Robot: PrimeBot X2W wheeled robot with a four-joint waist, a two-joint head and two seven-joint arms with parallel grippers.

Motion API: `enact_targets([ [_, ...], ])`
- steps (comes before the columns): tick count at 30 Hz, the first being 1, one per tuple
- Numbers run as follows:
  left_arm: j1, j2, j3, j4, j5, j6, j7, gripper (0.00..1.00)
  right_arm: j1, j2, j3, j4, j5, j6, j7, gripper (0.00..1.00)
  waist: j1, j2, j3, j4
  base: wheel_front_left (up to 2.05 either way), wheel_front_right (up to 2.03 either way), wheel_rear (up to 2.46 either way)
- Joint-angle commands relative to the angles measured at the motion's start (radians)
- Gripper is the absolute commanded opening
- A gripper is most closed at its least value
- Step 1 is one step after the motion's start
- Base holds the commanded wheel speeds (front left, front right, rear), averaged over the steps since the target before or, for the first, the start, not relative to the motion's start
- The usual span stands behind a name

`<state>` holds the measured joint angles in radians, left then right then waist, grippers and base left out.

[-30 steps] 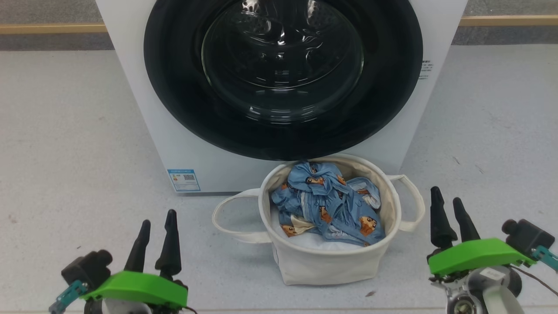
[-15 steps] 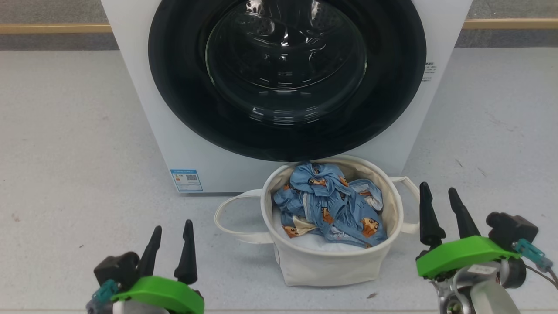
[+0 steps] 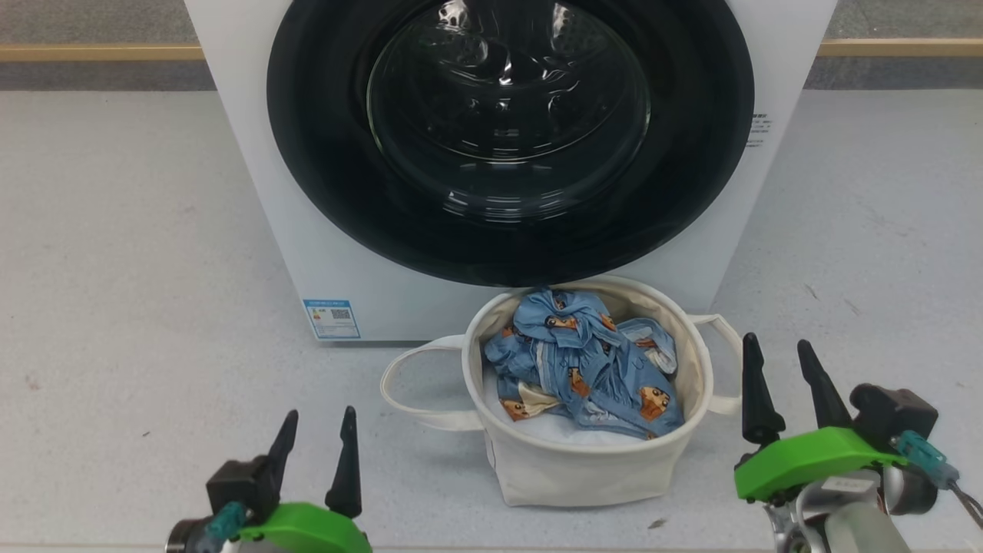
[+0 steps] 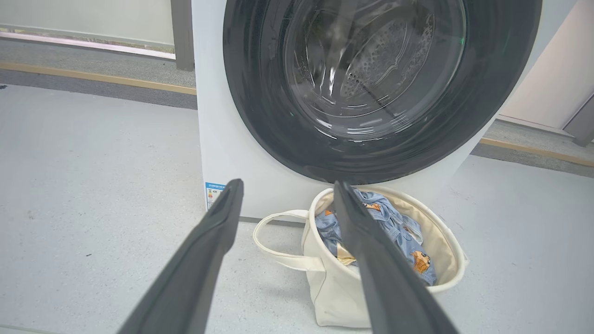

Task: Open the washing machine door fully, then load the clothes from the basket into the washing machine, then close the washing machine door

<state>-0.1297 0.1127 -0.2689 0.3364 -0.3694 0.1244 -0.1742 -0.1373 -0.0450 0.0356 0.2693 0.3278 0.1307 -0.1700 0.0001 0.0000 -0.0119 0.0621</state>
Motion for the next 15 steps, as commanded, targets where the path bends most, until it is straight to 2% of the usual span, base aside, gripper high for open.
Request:
enact_targets([
  [1, -0.054, 0.009, 0.019, -0.022, 0.032, 0.011, -0.016, 1.00, -0.030, -0.004, 0.016, -0.028, -0.033, 0.000, -0.020, 1.00, 0.0000, 0.0000, 0.000, 0.000, 0.00, 0.00, 0.00],
  [15, -0.081, -0.007, 0.007, 0.040, 0.165, 0.018, -0.057, 1.00, -0.031, -0.005, 0.029, -0.034, -0.159, 0.000, -0.061, 1.00, 0.0000, 0.0000, 0.012, 0.004, 0.00, 0.00, 0.00],
])
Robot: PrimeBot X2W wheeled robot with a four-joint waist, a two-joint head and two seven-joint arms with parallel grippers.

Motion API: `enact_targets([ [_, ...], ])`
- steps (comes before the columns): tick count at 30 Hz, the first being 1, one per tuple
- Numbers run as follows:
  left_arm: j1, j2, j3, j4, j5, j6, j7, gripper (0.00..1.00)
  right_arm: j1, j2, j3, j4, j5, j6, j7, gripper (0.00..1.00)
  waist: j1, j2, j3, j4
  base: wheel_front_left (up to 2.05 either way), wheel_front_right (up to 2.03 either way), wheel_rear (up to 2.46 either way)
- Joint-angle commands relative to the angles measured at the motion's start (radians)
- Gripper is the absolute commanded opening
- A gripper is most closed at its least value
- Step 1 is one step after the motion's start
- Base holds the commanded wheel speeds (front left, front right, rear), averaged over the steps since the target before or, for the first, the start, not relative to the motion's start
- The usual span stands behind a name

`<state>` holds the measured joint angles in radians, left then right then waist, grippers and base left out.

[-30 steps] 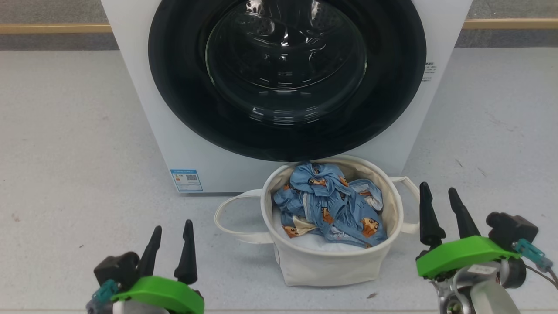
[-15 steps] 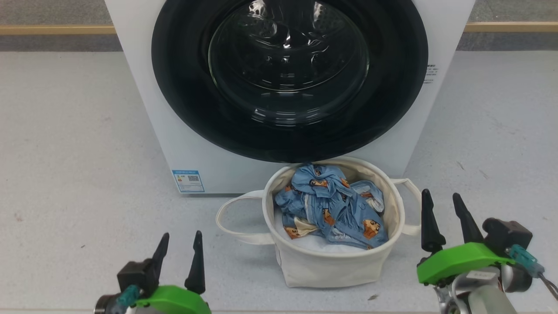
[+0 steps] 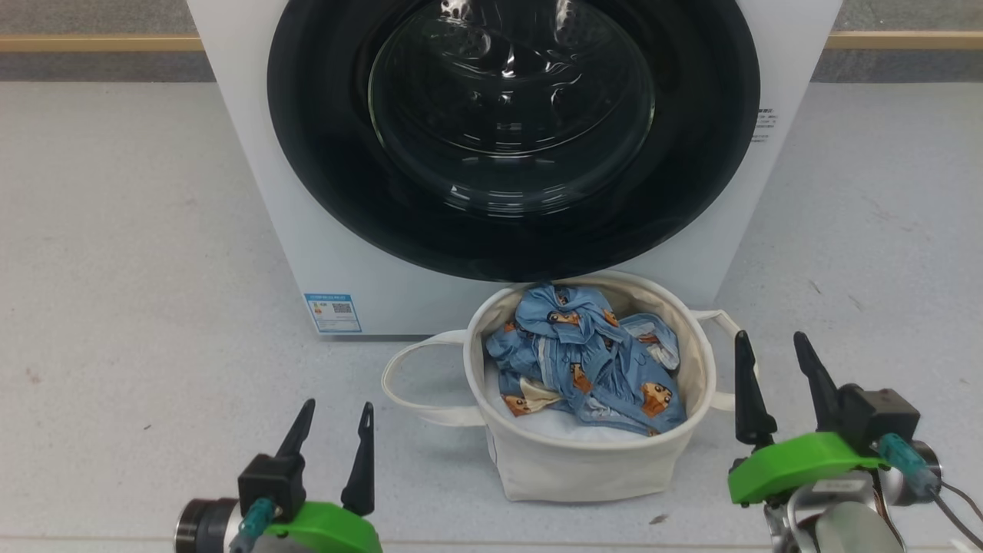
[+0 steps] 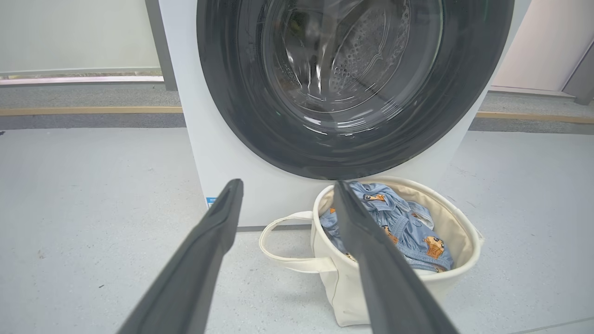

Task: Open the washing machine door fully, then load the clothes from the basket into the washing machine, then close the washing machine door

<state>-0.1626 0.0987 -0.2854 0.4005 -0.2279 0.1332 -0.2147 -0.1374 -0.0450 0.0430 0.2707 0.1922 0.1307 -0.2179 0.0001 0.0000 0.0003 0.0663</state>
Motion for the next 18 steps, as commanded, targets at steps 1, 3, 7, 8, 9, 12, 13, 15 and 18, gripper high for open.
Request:
enact_targets([
  [1, -0.048, 0.007, 0.023, -0.021, 0.032, 0.009, -0.019, 1.00, -0.032, -0.005, 0.022, -0.034, -0.035, 0.000, -0.016, 1.00, 0.0000, 0.0000, 0.001, 0.001, 0.00, 0.00, 0.00],
  [3, -0.050, 0.004, 0.025, -0.010, 0.048, 0.007, -0.025, 1.00, -0.036, -0.005, 0.023, -0.032, -0.059, 0.000, -0.022, 1.00, 0.0000, 0.0000, 0.003, 0.002, 0.00, 0.00, 0.00],
  [7, -0.059, 0.001, 0.026, -0.002, 0.092, 0.011, -0.037, 1.00, -0.041, -0.005, 0.029, -0.031, -0.103, 0.000, -0.033, 1.00, 0.0000, 0.0000, 0.004, 0.004, 0.00, 0.00, 0.00],
  [8, -0.061, 0.000, 0.026, -0.001, 0.104, 0.012, -0.040, 1.00, -0.042, -0.005, 0.030, -0.032, -0.115, 0.000, -0.036, 1.00, 0.0000, 0.0000, 0.004, 0.005, 0.00, 0.00, 0.00],
  [9, -0.062, -0.001, 0.027, -0.001, 0.115, 0.014, -0.043, 1.00, -0.044, -0.005, 0.030, -0.032, -0.127, 0.000, -0.039, 1.00, 0.0000, 0.0000, 0.004, 0.006, 0.00, 0.00, 0.00],
  [12, -0.062, -0.005, 0.034, 0.003, 0.129, 0.012, -0.047, 1.00, -0.047, -0.005, 0.027, -0.031, -0.143, 0.000, -0.044, 1.00, 0.0000, 0.0000, 0.003, 0.006, 0.00, 0.00, 0.00],
  [13, -0.061, -0.006, 0.037, 0.005, 0.129, 0.011, -0.047, 1.00, -0.047, -0.005, 0.025, -0.030, -0.142, 0.000, -0.044, 1.00, 0.0000, 0.0000, 0.002, 0.006, 0.00, 0.00, 0.00],
  [15, -0.061, -0.009, 0.043, 0.008, 0.127, 0.007, -0.047, 1.00, -0.048, -0.005, 0.023, -0.029, -0.138, 0.000, -0.044, 1.00, 0.0000, 0.0000, 0.001, 0.006, 0.00, 0.00, 0.00],
  [18, -0.061, -0.013, 0.053, 0.006, 0.122, 0.002, -0.047, 1.00, -0.048, -0.005, 0.023, -0.027, -0.128, 0.000, -0.044, 1.00, 0.0000, 0.0000, -0.001, 0.005, 0.00, 0.00, 0.00],
])
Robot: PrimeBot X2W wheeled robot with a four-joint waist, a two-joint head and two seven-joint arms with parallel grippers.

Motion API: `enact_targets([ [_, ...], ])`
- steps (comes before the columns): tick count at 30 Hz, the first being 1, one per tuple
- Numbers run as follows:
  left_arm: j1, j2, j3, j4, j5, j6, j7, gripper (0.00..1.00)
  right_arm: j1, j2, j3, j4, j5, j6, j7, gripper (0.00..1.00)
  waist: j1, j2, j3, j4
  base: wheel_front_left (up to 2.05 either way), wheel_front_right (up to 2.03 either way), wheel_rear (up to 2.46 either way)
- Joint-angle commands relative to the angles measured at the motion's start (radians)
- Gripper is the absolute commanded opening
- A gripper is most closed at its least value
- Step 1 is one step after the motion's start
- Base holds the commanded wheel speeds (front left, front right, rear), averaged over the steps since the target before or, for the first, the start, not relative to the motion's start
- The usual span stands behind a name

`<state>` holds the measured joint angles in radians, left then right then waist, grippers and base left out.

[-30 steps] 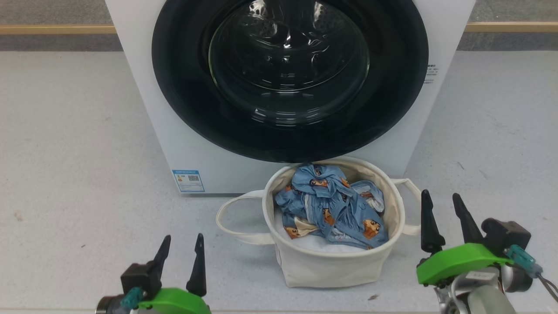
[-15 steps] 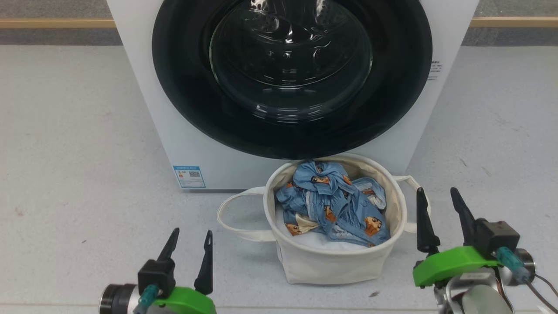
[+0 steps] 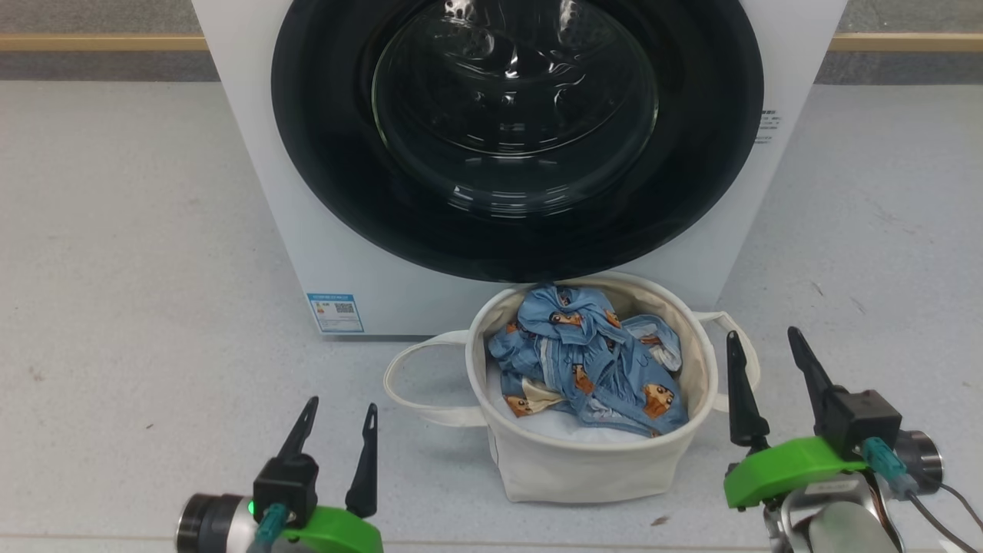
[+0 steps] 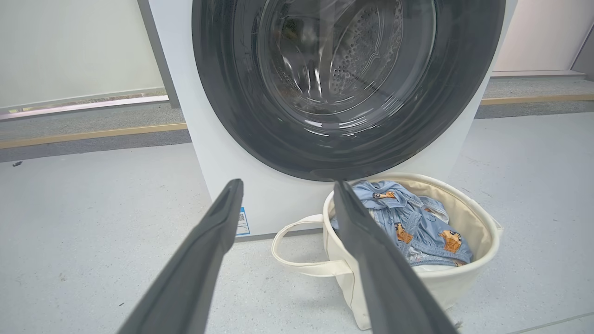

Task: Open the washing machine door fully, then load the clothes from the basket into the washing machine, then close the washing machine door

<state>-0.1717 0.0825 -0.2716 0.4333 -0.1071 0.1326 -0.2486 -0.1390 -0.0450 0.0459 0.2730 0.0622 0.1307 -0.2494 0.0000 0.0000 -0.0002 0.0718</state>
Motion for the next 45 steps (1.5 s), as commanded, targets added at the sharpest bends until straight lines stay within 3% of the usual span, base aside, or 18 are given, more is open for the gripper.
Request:
enact_targets([
  [1, -0.051, 0.002, 0.042, -0.027, 0.001, 0.001, -0.013, 1.00, -0.047, -0.005, 0.021, -0.028, 0.004, 0.000, -0.012, 1.00, 0.0000, 0.0000, -0.001, 0.000, 0.00, 0.00, 0.00],
  [15, -0.052, -0.013, 0.070, 0.009, -0.013, -0.026, -0.013, 1.00, -0.047, -0.005, 0.026, -0.019, 0.003, 0.000, -0.012, 1.00, 0.0000, 0.0000, 0.000, -0.002, 0.00, 0.00, 0.00],
  [23, -0.056, -0.010, 0.059, 0.004, 0.025, -0.014, -0.013, 1.00, -0.048, -0.005, 0.028, -0.010, -0.001, 0.000, -0.012, 1.00, 0.0000, 0.0000, 0.003, -0.002, 0.37, 0.17, -0.54],
  [45, -0.057, -0.016, 0.061, 0.039, 0.041, -0.014, -0.013, 1.00, -0.049, -0.005, 0.032, 0.001, -0.002, 0.000, -0.012, 1.00, 0.0000, 0.0000, 0.002, -0.002, 1.26, 1.02, -2.27],
])
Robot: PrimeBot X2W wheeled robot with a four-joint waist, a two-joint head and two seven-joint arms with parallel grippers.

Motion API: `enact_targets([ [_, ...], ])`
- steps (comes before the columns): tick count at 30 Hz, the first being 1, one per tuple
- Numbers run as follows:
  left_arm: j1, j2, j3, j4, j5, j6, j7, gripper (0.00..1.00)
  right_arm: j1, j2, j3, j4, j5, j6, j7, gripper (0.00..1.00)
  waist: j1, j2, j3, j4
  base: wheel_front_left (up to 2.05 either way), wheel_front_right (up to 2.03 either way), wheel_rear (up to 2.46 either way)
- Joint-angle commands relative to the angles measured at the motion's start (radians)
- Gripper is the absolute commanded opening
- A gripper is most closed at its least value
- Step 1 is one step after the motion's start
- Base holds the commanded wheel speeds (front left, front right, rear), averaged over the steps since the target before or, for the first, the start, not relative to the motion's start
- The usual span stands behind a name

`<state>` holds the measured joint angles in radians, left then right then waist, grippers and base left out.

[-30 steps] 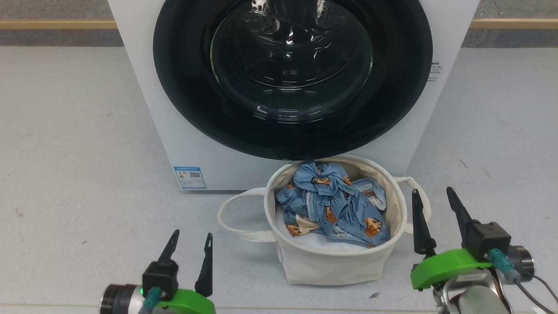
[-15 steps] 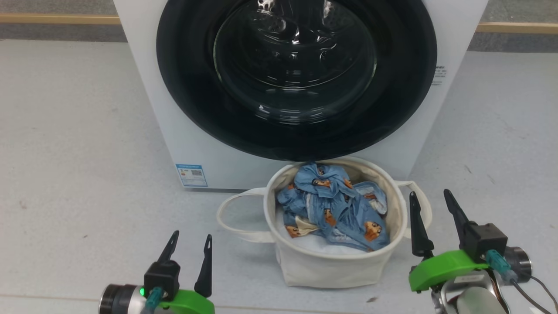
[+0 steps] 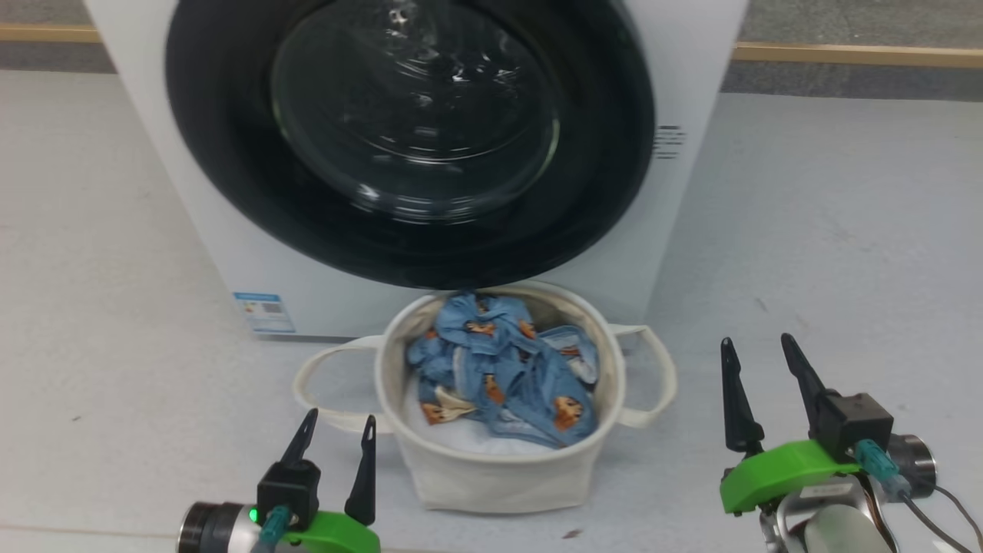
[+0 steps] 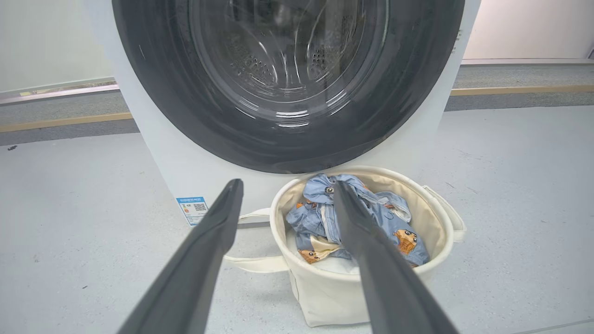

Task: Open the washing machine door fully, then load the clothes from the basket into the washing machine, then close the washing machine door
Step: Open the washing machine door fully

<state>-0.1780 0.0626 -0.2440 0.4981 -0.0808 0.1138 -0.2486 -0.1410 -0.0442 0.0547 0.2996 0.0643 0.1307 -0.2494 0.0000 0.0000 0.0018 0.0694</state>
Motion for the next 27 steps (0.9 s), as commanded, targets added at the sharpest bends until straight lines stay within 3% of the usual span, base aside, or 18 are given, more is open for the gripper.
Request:
enact_targets([
  [1, -0.050, 0.004, 0.034, -0.025, 0.013, 0.004, -0.013, 1.00, -0.047, -0.006, 0.023, -0.026, -0.004, 0.000, -0.012, 1.00, 0.0000, 0.0000, 0.000, 0.000, 1.35, 1.11, -2.46],
  [13, -0.050, 0.003, 0.037, 0.007, 0.016, 0.007, -0.013, 1.00, -0.048, -0.006, 0.022, -0.021, -0.005, 0.000, -0.012, 1.00, 0.0000, 0.0000, -0.005, 0.003, 1.01, 0.95, -1.96],
  [24, -0.049, 0.002, 0.038, -0.010, 0.021, 0.004, -0.013, 1.00, -0.048, -0.006, 0.021, -0.003, 0.004, 0.000, -0.012, 1.00, 0.0000, 0.0000, -0.005, 0.004, 0.19, 0.19, -0.38],
  [25, -0.048, 0.002, 0.039, -0.011, 0.021, 0.003, -0.013, 1.00, -0.050, -0.006, 0.026, 0.005, 0.002, 0.000, -0.012, 0.54, 0.0000, 0.0000, -0.005, 0.004, 0.00, 0.00, 0.00],
  [26, -0.047, 0.001, 0.038, -0.011, 0.021, 0.002, -0.013, 1.00, -0.051, -0.006, 0.029, 0.012, 0.006, 0.000, -0.012, 0.00, 0.0000, 0.0000, -0.006, 0.005, 0.00, 0.00, 0.00],
  [27, -0.046, 0.001, 0.038, -0.011, 0.021, 0.001, -0.013, 1.00, -0.053, -0.006, 0.032, 0.017, 0.010, 0.000, -0.012, 0.00, 0.0000, 0.0000, -0.007, 0.005, 0.00, 0.00, 0.00],
])
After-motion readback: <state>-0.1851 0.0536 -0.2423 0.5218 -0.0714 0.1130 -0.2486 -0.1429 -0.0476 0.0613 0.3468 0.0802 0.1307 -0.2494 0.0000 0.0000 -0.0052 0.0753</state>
